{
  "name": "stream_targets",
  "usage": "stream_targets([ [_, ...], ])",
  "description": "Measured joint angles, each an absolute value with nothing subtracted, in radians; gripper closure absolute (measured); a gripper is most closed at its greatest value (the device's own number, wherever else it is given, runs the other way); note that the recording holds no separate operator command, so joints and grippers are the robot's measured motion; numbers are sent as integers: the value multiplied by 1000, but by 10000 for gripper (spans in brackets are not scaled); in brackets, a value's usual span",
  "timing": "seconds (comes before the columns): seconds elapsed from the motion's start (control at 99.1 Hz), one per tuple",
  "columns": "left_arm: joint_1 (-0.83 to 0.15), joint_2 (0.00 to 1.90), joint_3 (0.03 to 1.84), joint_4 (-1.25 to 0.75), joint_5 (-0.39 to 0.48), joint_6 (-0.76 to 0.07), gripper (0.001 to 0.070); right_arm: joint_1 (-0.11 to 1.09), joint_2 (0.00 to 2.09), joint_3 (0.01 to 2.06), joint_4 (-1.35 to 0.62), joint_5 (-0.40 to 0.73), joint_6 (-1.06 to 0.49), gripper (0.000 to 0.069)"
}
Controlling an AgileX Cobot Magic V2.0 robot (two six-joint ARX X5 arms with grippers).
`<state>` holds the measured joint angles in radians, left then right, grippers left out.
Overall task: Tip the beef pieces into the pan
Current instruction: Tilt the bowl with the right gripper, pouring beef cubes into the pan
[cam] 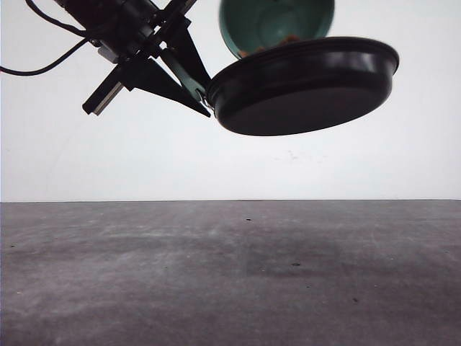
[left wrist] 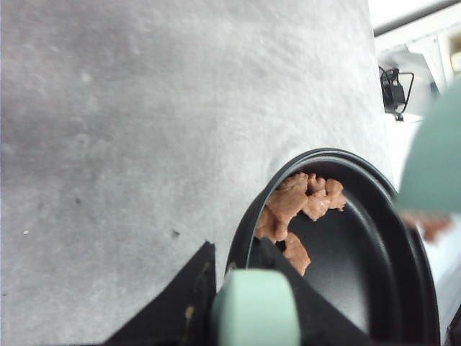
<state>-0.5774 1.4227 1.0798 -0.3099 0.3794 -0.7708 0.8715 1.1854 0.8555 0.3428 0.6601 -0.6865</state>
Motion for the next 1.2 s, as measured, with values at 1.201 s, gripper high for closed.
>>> stream_targets([
  [1.201, -552, 1423, 1201, -455, 373, -722, 655, 837, 1187, 712, 714, 524, -1019, 670],
])
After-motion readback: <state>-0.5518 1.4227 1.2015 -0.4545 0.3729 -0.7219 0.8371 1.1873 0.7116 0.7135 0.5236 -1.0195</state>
